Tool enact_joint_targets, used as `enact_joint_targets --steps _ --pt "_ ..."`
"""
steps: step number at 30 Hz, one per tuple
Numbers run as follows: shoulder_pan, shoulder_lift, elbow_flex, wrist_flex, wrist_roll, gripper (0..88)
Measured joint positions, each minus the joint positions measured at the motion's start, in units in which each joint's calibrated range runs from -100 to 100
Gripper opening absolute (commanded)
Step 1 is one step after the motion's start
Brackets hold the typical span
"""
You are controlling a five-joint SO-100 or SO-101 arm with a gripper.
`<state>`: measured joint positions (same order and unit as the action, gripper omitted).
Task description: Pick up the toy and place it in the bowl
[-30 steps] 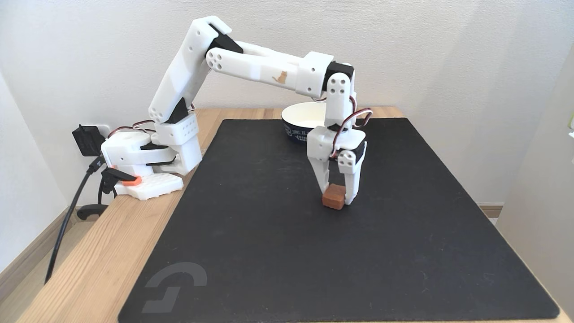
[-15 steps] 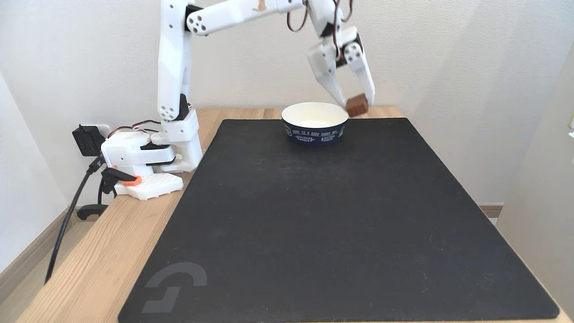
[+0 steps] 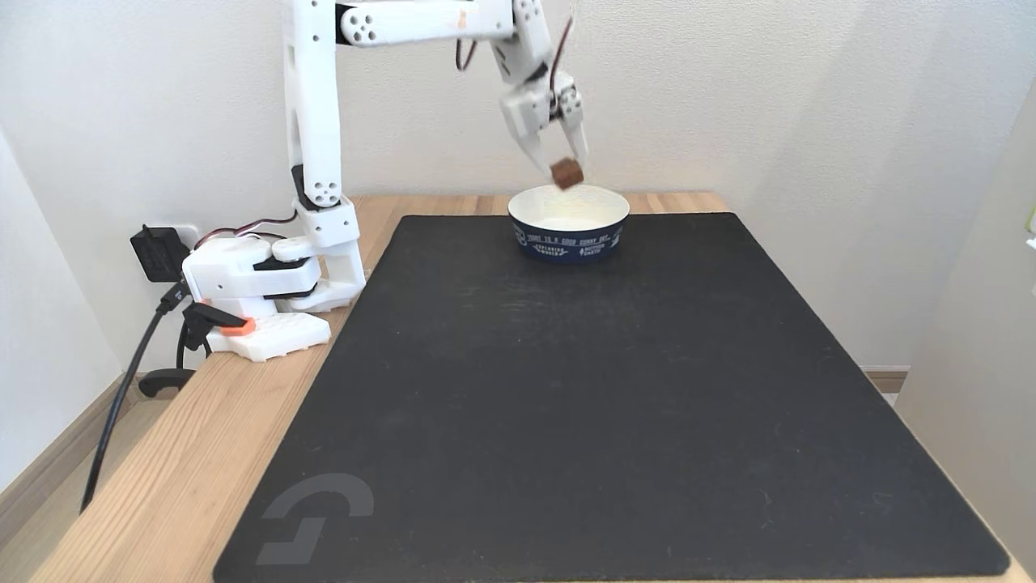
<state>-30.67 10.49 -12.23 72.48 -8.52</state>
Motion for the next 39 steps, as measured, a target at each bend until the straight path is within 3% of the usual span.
enact_joint_targets --steps 3,9,14,17,23,25,33,39 --pt "0.17 -0.08 6.14 -3.71 -0.05 5.3" --pt "0.50 -0.25 12.38 -8.44 0.00 35.3" --pt "1.17 -0.58 12.47 -9.79 0.00 37.2" --pt "3.08 -4.41 14.17 -13.51 -0.21 36.8" --pt "8.99 -22.06 24.75 -22.20 -0.10 1.1" --pt "12.40 -30.72 30.51 -25.41 -0.36 5.2" --pt "27.22 -54.20 61.03 -31.15 0.00 2.3" --pt "27.80 -78.35 90.51 -37.82 0.31 2.3"
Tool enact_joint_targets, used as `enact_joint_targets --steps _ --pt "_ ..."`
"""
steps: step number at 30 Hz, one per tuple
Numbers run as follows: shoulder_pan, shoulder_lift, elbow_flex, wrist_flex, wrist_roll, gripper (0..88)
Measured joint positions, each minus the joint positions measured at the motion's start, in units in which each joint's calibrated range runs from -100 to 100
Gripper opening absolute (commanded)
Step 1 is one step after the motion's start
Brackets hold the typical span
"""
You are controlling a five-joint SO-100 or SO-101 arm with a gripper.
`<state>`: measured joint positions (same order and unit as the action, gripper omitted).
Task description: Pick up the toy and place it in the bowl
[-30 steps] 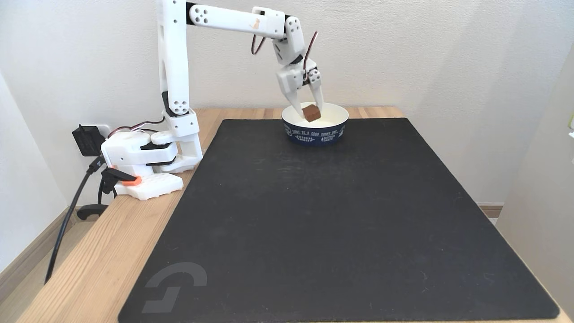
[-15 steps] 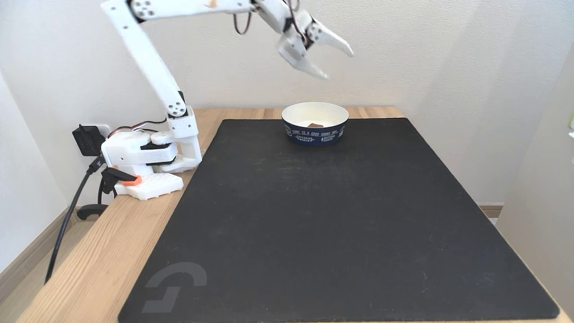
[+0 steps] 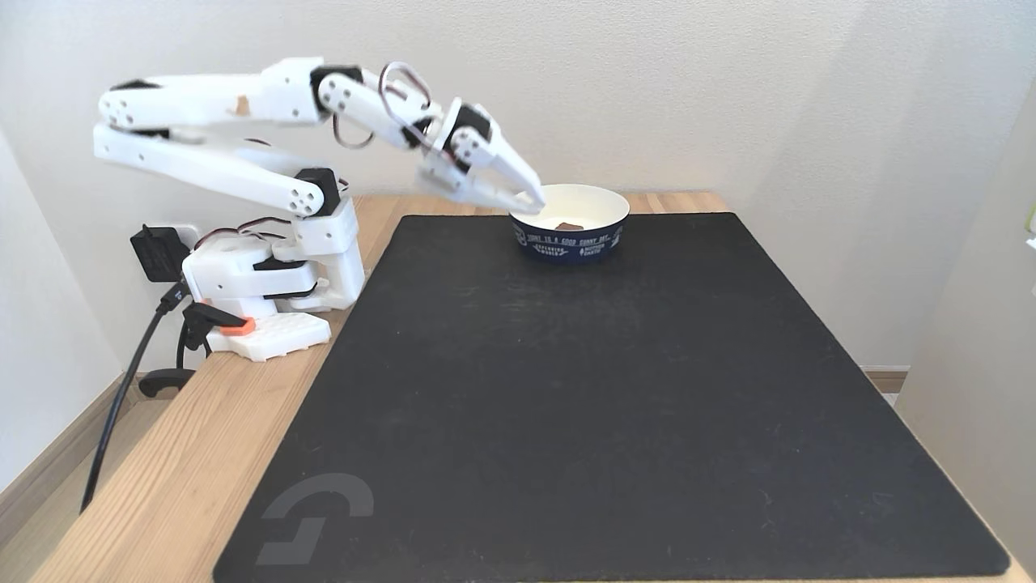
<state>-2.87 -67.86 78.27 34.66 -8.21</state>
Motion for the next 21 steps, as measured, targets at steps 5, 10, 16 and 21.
enact_joint_targets --steps 5,10,16,21 --pt "-1.83 -17.32 20.03 0.08 0.00 2.3" --pt "-1.41 -30.06 20.31 8.02 0.00 2.4" --pt "-1.75 -30.97 20.50 16.63 -0.21 2.4" --pt "-2.08 -30.97 20.50 19.50 -0.31 2.4"
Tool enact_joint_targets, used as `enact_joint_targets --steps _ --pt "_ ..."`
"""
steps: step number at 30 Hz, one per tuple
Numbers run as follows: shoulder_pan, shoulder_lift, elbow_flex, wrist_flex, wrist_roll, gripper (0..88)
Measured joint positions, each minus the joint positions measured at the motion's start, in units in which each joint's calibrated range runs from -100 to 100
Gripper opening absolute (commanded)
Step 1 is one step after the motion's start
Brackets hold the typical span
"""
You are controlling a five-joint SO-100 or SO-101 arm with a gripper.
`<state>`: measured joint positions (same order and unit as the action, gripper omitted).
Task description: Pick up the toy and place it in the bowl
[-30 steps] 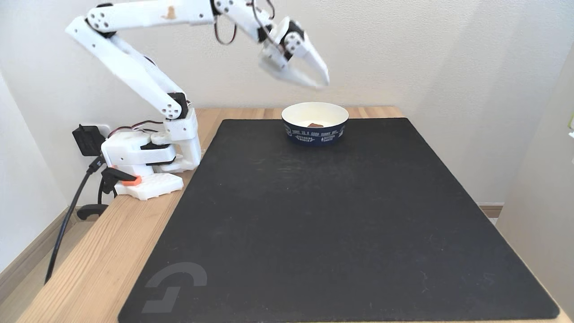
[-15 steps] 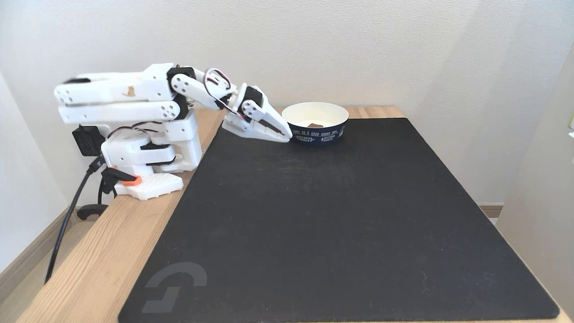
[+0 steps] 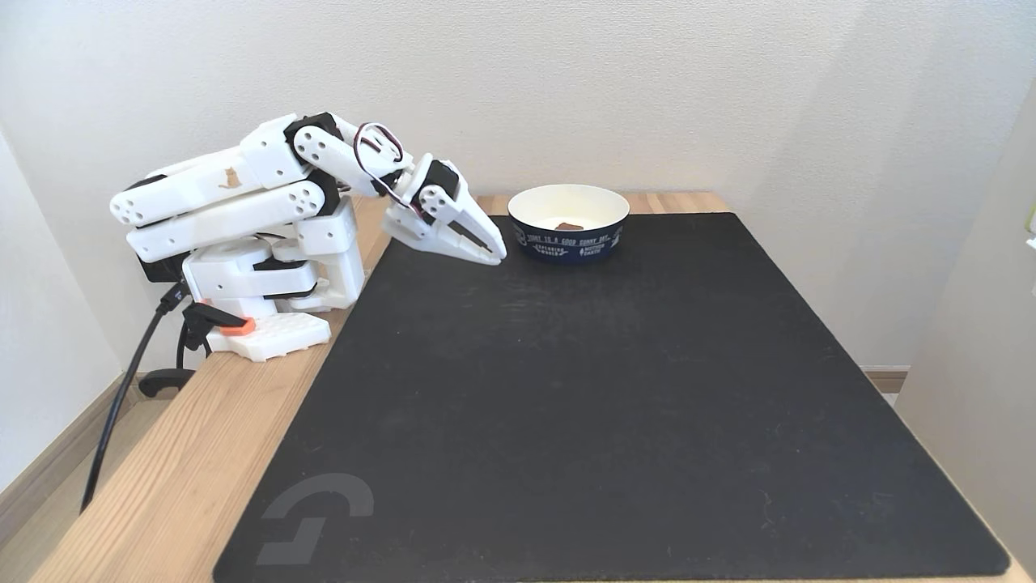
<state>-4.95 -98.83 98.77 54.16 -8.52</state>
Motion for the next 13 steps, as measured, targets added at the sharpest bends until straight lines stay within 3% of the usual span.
enact_joint_targets --steps 13 --pt "0.33 0.00 0.00 0.08 0.00 2.5"
